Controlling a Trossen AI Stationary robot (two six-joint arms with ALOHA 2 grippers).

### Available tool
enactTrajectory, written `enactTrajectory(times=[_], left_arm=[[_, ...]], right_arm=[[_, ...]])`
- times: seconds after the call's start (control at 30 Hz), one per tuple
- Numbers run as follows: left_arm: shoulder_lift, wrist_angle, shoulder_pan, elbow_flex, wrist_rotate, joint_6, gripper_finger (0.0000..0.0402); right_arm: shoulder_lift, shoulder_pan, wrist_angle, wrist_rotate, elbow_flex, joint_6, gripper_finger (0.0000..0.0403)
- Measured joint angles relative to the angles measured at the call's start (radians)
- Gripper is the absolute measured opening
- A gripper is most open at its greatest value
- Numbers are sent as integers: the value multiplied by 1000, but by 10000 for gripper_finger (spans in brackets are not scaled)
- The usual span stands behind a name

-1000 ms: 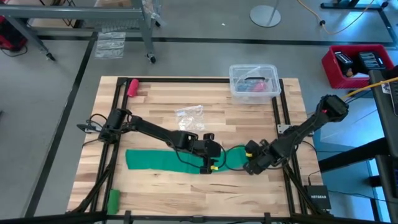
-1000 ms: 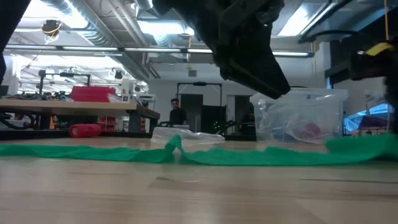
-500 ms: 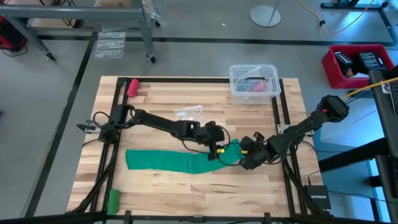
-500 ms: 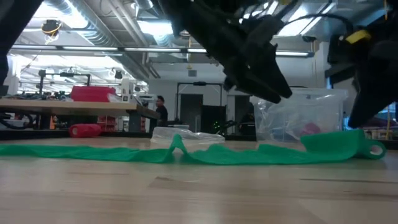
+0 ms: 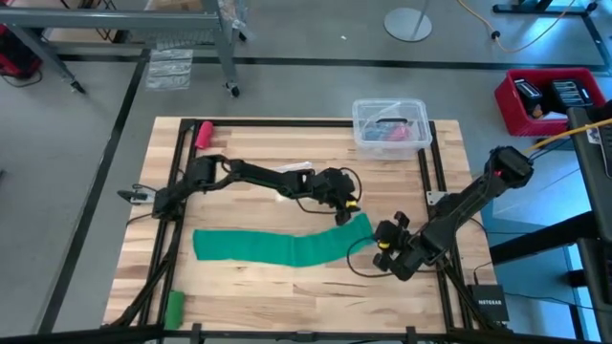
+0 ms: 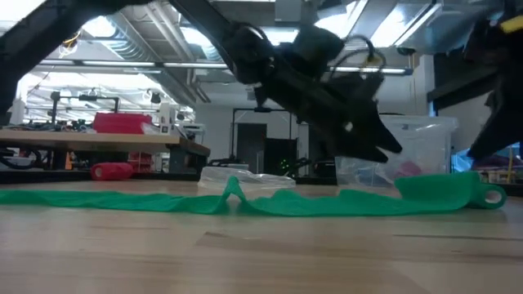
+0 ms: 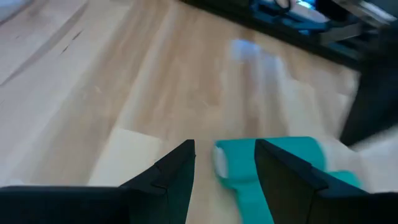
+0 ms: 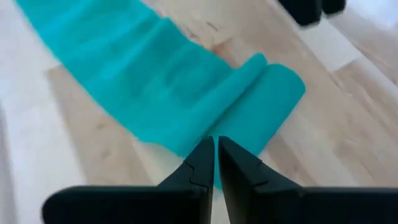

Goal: Roll bandage
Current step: Roll the green bandage

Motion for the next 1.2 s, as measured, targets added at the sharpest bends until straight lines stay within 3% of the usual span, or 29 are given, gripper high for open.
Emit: enactTrajectory(times=[0.17,0.43,0.83,0.97,1.2], left_arm=[[61,-2,2,60,39,-6,159],[61,-28,4,57,72,-16,159],[84,-36,13,56,75,10,159],[121,20,30,58,171,-52,159],[135,58,30,60,324,-24,159]], right_arm=[[73,-6,31,34,-12,21,28],[160,-6,75,26,-10,20,28],[180,-6,103,55,-10,-14,28],[180,-6,105,55,-11,-29,28],[180,-6,102,53,-11,-30,28]])
